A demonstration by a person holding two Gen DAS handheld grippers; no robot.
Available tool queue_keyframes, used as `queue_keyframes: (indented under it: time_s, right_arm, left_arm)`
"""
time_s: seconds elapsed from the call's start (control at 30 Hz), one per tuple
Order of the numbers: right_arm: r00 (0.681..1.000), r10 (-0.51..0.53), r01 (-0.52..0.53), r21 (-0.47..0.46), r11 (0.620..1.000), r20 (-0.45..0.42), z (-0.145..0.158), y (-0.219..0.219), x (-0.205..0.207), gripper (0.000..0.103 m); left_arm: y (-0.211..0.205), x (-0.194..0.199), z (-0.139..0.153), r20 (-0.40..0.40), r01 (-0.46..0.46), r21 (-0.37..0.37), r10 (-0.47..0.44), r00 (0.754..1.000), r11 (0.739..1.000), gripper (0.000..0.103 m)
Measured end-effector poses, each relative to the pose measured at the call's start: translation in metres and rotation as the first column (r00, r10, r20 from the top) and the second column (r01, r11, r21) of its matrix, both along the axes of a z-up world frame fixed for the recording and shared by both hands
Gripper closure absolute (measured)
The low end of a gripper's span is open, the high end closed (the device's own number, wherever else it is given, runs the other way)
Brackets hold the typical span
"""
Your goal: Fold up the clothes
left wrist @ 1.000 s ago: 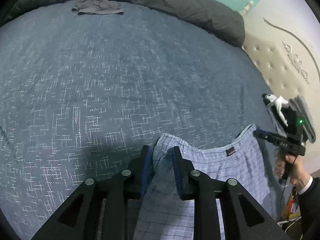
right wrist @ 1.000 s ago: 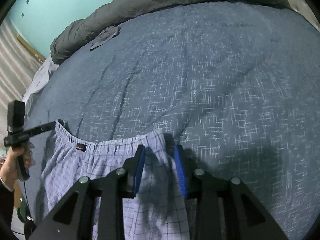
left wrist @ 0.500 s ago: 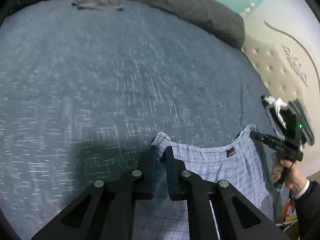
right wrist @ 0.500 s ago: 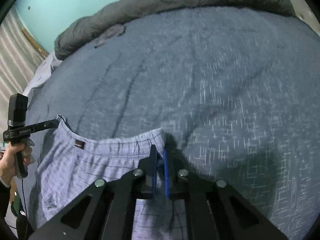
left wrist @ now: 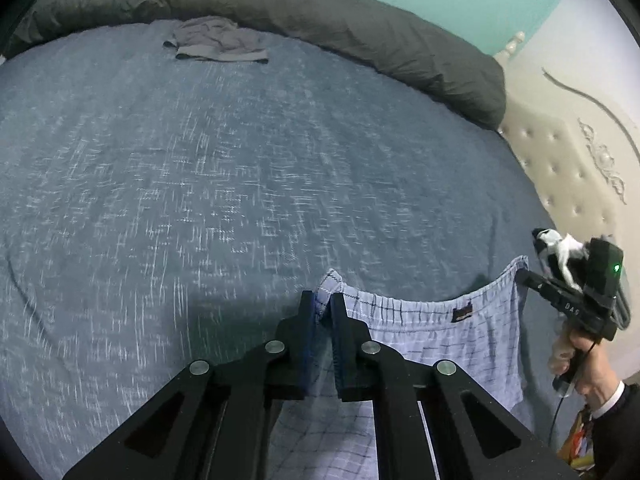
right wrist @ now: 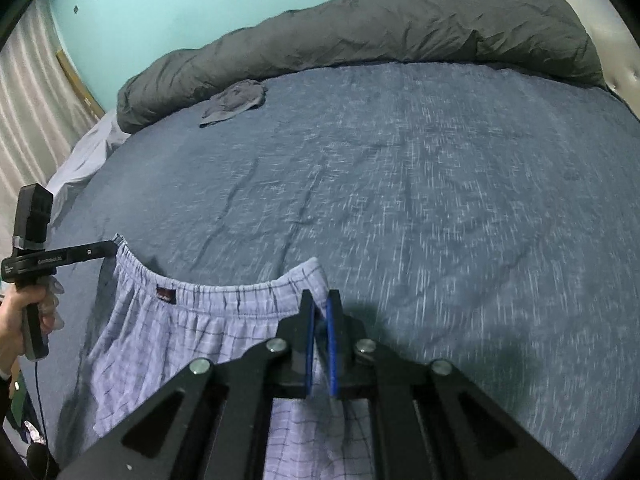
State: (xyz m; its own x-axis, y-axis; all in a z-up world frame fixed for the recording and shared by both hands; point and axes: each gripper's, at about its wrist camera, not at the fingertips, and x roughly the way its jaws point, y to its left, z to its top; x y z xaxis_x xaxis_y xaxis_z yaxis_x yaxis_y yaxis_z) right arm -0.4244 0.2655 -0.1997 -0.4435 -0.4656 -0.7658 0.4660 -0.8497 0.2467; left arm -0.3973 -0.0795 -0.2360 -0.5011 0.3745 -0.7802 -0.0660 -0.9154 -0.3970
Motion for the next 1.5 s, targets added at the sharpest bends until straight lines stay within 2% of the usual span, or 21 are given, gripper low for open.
queue_keyframes:
  time_s: [0.33,0.53,0.57,0.6,0.63,0.67,0.77,0.93,1.07,1.13,1.23,1.33,1.4,1.5]
  right_arm:
    - [1.0,-0.002,0.001,0.055,0.998,0.019,-0.029,-0.015,-0.048,0.098]
    - [0.998,-0.049,0.047,0.039,0.998,0.048,-0.037,-0.01,-0.058,0.097]
    - [0.997,-0.066,0.065,0.04,0.997,0.043,-0.034,-0.006,-0.058,0.091]
    - [0.996,-0.084,0.082,0.04,0.996,0.037,-0.031,-0.003,-0.058,0.081]
    - [0.992,-0.123,0.122,0.05,0.991,0.034,-0.027,0.006,-0.059,0.066]
    - [0.988,-0.149,0.147,0.044,0.988,0.042,-0.024,0.014,-0.058,0.062]
    - [0.987,-0.141,0.142,-0.01,0.99,0.073,-0.01,0.04,-0.043,0.062]
    - [0.986,-0.114,0.123,-0.065,0.99,0.12,0.002,0.074,0.002,0.062]
    - [0.971,-0.135,0.159,-0.11,0.981,0.199,-0.009,0.103,0.047,0.062]
    - [0.963,-0.165,0.193,-0.114,0.975,0.212,-0.014,0.118,0.07,0.062]
    - [0.946,-0.228,0.27,-0.172,0.948,0.229,-0.02,0.14,0.093,0.062]
    - [0.917,-0.284,0.353,-0.242,0.904,0.279,-0.029,0.153,0.114,0.062]
    - [0.908,-0.3,0.377,-0.258,0.89,0.292,-0.035,0.149,0.128,0.062]
    - [0.9,-0.302,0.399,-0.315,0.861,0.315,-0.042,0.139,0.147,0.062]
  left_arm:
    - [0.0,-0.031,-0.03,0.04,-0.008,-0.006,0.009,0.999,1.0,0.095]
    - [0.0,-0.038,-0.037,0.05,-0.012,0.004,0.012,0.999,1.0,0.092]
    - [-0.001,-0.037,-0.036,0.049,-0.012,0.007,0.012,0.999,1.0,0.092]
    - [-0.003,-0.036,-0.034,0.044,-0.016,0.017,0.015,0.999,1.0,0.092]
    - [-0.008,-0.034,-0.03,0.037,-0.034,0.035,0.032,0.999,0.999,0.088]
    - [-0.015,-0.031,-0.026,0.03,-0.054,0.055,0.052,0.998,0.997,0.088]
    - [-0.029,-0.012,-0.011,0.025,-0.069,0.097,0.067,0.997,0.993,0.086]
    - [-0.04,0.049,0.008,0.01,-0.052,0.113,0.051,0.999,0.992,0.077]
    - [-0.042,0.096,0.006,0.023,-0.054,0.122,0.052,0.998,0.991,0.073]
    - [-0.042,0.118,0.002,0.033,-0.062,0.13,0.058,0.998,0.99,0.066]
    - [-0.042,0.148,-0.004,0.031,-0.087,0.156,0.083,0.996,0.984,0.064]
    - [-0.04,0.171,-0.013,0.036,-0.118,0.177,0.113,0.993,0.977,0.064]
    - [-0.038,0.186,-0.019,0.047,-0.141,0.202,0.134,0.99,0.969,0.061]
    - [-0.033,0.207,-0.025,0.053,-0.185,0.198,0.178,0.983,0.963,0.059]
